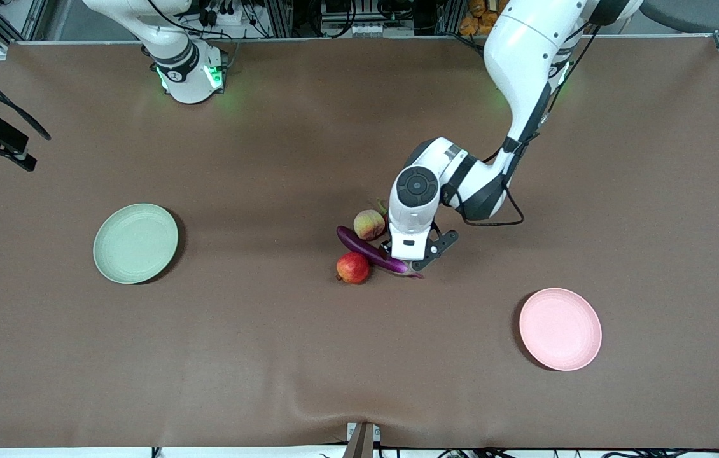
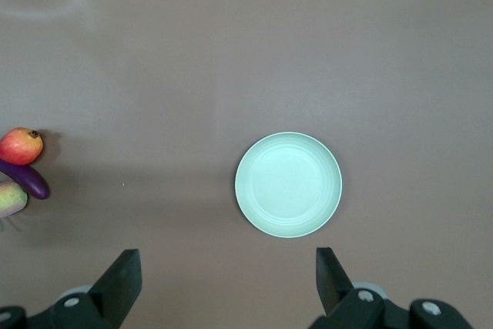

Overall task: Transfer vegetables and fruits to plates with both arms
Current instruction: 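Lower the left gripper and grasp the red chili pepper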

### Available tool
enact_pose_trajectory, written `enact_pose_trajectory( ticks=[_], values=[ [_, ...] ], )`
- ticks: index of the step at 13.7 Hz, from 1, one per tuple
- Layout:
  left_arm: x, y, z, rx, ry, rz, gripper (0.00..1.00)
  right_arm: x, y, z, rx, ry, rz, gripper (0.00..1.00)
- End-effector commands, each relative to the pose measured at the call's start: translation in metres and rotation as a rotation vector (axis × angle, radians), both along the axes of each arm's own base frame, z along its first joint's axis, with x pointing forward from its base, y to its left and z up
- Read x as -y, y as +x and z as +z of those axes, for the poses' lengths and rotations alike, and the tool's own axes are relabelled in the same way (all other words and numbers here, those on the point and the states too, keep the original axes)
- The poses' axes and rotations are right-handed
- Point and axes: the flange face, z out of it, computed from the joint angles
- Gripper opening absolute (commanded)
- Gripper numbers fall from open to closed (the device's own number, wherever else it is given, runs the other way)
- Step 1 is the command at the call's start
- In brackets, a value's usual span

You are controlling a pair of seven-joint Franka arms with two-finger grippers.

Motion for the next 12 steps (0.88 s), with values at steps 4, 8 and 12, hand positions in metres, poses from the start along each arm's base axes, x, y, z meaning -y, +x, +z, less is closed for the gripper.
enact_pose_trajectory(
  ticks=[4, 8, 12],
  values=[
    [-0.013, -0.02, -0.038, 0.001, 0.102, -0.063, 1.0, -0.002, 0.003, 0.0, -0.007, 0.016, -0.003, 1.0],
    [-0.005, -0.032, -0.043, -0.012, 0.105, -0.078, 1.0, 0.014, 0.0, -0.004, -0.042, 0.015, -0.031, 1.0],
    [0.002, -0.04, -0.044, -0.019, 0.101, -0.042, 1.0, 0.012, 0.0, -0.008, -0.053, 0.015, -0.025, 1.0]
  ],
)
